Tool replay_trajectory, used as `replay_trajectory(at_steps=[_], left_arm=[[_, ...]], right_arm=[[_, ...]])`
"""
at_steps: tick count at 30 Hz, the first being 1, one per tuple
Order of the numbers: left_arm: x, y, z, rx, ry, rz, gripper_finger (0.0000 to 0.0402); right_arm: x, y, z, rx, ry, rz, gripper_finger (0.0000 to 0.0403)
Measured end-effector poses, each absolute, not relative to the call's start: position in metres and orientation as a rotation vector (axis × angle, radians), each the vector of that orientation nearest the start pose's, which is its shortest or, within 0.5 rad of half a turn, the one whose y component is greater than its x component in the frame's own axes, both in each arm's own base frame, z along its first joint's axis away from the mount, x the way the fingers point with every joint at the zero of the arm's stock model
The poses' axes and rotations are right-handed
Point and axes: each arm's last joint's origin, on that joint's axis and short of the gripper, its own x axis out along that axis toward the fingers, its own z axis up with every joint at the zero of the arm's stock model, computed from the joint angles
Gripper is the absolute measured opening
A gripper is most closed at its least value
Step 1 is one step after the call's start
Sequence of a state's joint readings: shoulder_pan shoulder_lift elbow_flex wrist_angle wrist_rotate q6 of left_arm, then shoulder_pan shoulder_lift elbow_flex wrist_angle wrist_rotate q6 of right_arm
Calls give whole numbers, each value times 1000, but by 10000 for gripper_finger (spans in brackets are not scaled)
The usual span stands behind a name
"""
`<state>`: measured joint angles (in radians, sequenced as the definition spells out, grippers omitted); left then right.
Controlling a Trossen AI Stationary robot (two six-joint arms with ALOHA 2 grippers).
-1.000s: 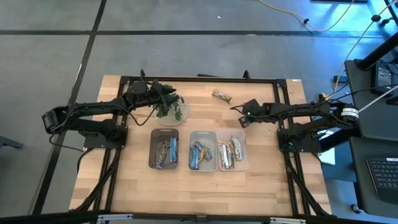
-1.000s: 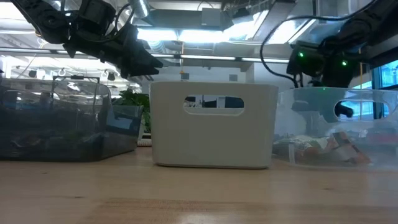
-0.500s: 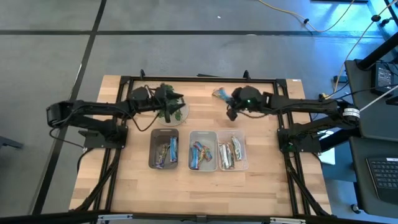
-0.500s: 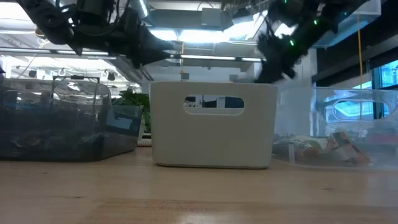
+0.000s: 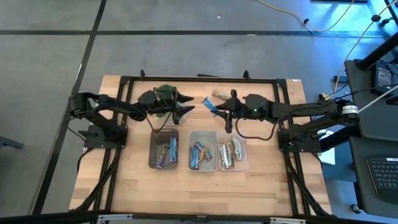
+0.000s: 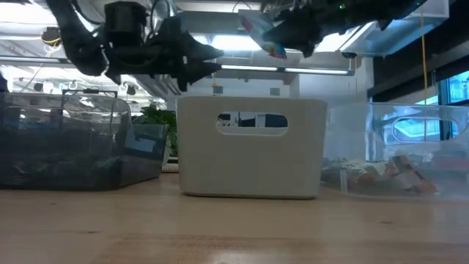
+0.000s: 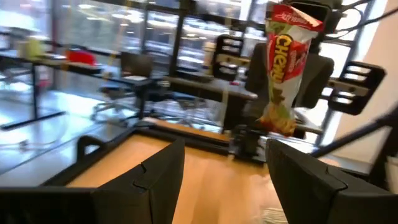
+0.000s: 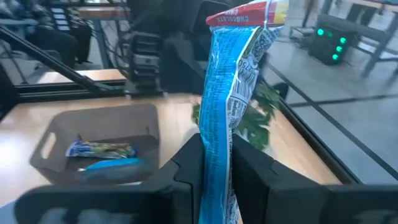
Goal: Pick and place Granola Bars by type
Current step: Put the red granola bar into the grey bin
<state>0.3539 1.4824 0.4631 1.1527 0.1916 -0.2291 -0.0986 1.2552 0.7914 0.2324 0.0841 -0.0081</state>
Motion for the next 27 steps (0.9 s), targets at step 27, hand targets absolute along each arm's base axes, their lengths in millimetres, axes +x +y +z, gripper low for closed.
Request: replay_trajectory(at_steps=[27], left_arm=[[300,74,220,-119,-182,-20,217]], right_arm=[[305,-25,247,-10,241,-157,74]])
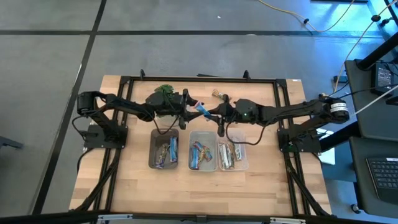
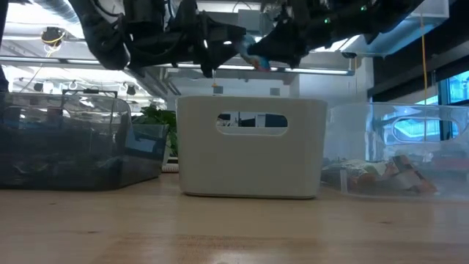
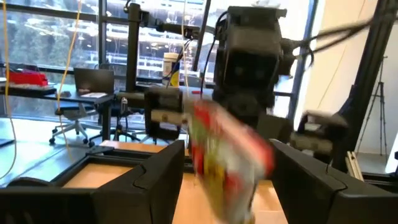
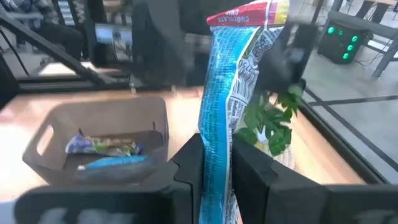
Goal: Pick and place Granola Bars by type
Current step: Put the red granola bar into the grey bin
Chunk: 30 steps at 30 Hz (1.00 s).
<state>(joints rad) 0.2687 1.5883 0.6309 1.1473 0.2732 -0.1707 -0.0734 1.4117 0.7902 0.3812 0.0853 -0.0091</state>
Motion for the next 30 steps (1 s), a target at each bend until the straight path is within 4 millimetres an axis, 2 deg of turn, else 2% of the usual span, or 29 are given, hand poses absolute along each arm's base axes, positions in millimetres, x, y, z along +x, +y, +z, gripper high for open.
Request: replay_trajectory(at_steps=[9,22,26,30], left_arm=[[300,75,220,-110,-178,-18,206],[300,75,220,-68,-177,-14,80],[300,74,219,-70,-168,-18,59],[301,74,217,-74,-150,-29,56]], right_arm=[[309,-25,244,-32,240,-154,74],[308,-25,243,-29,247,-149,74],[308,-22,242,-32,259,-139,74],[307,-19,241,-68,285,-118,78]])
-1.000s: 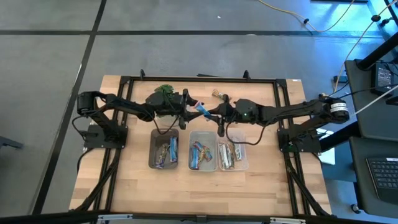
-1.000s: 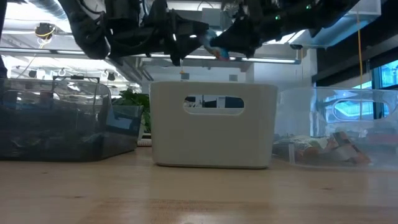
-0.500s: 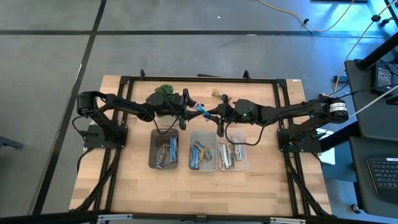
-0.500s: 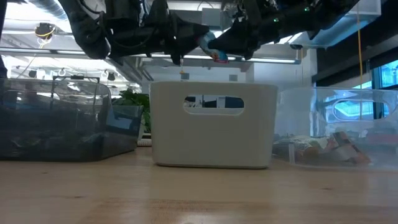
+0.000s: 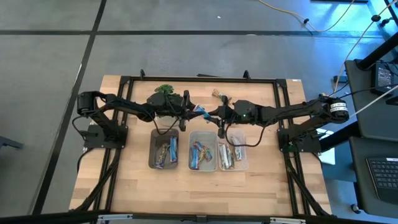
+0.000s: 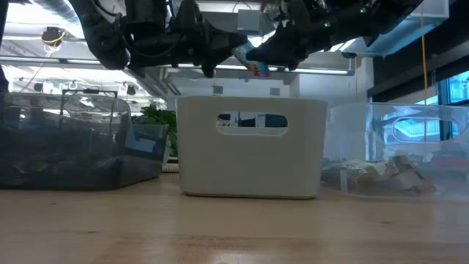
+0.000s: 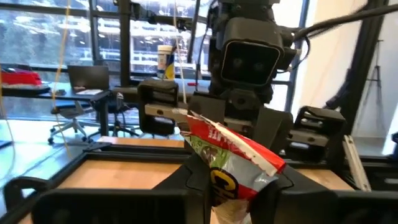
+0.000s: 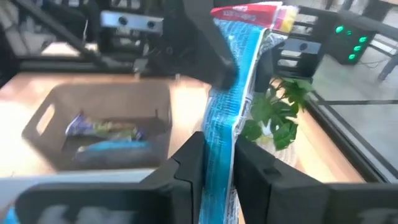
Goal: Pick and place Granola Bars by type
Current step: Put the red granola bar into the grey bin
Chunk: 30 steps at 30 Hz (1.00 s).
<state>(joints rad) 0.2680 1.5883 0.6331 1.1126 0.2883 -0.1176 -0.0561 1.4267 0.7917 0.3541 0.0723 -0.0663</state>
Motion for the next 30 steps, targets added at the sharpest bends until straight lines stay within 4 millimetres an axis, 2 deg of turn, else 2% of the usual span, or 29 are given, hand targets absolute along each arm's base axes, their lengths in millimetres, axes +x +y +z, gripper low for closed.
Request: replay_trajectory(at_steps=[6,12,16,22,30], left_arm=[[301,72,215,-107,-117,-125,63],[303,62,208,-250,-29,-204,55],[305,46,196,-298,100,-241,56],[307,19,185,-322,219,-294,57],[309,1,182,-377,243,-145,64]], right_arm=[[292,-16,242,-41,409,-53,131],[268,-15,259,-16,448,-58,169],[261,-15,268,-1,417,-93,174],[262,-17,267,-15,420,-153,174],[261,-18,264,6,446,-178,174]])
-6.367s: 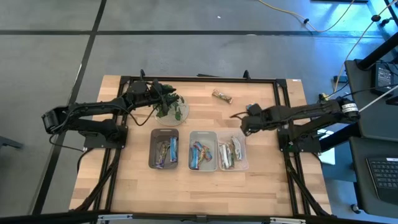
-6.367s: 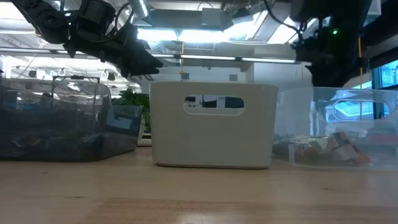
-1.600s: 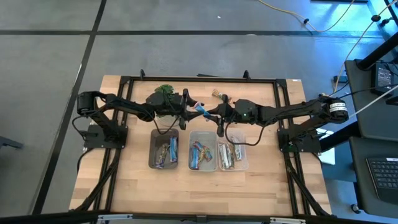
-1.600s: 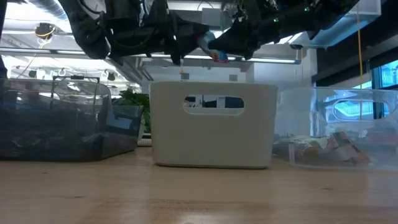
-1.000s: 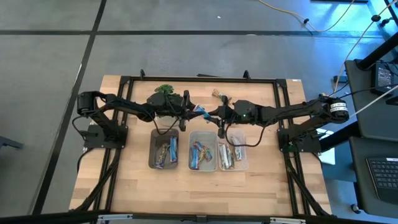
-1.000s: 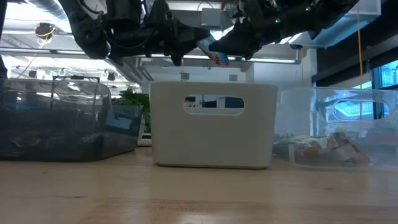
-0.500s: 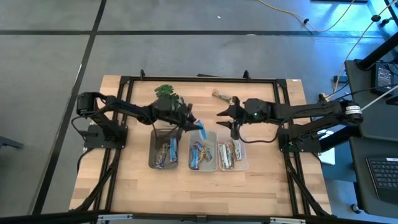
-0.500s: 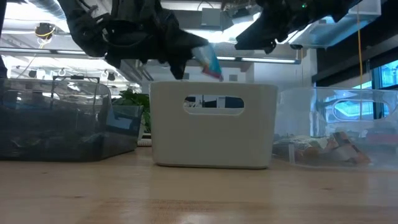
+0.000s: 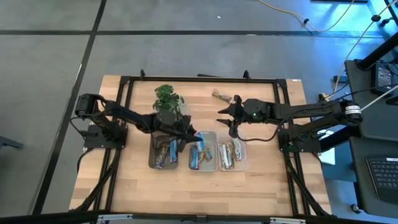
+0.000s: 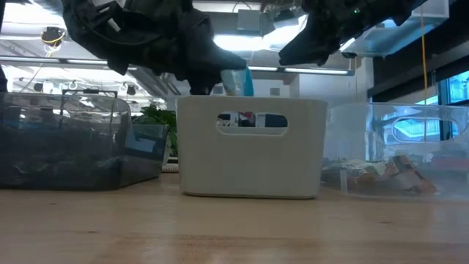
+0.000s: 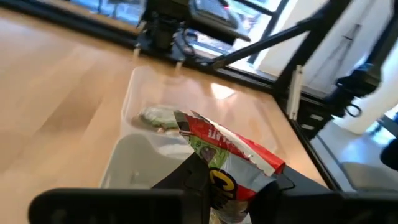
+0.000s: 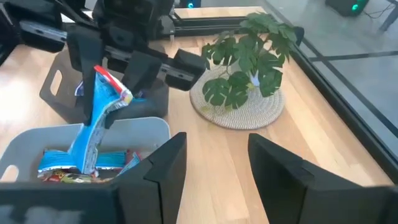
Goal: Pick and place Granola Bars by type
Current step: Put the red granola bar into the grey bin
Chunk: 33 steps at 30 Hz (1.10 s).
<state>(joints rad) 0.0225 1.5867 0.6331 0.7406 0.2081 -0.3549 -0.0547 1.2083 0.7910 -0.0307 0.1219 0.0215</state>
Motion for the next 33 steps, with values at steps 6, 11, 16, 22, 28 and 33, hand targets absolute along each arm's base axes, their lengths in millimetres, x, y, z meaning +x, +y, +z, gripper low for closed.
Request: replay_trajectory(at_steps=[6,11,16,22,28,33], left_arm=[[307,-5,175,-429,315,-67,62],[307,-11,174,-451,326,-56,63],[307,-15,174,-403,322,-64,68],[307,-16,173,-401,326,-66,64],[306,-16,171,-401,350,-61,68],[305,-17,167,-436,396,-48,77]], right_arm=[[261,-18,264,5,449,-178,174],[261,-18,263,3,456,-189,174],[258,-22,260,22,484,-323,174],[255,-24,256,19,531,-421,174],[254,-24,255,18,536,-420,174],[254,-24,255,18,535,-420,174]])
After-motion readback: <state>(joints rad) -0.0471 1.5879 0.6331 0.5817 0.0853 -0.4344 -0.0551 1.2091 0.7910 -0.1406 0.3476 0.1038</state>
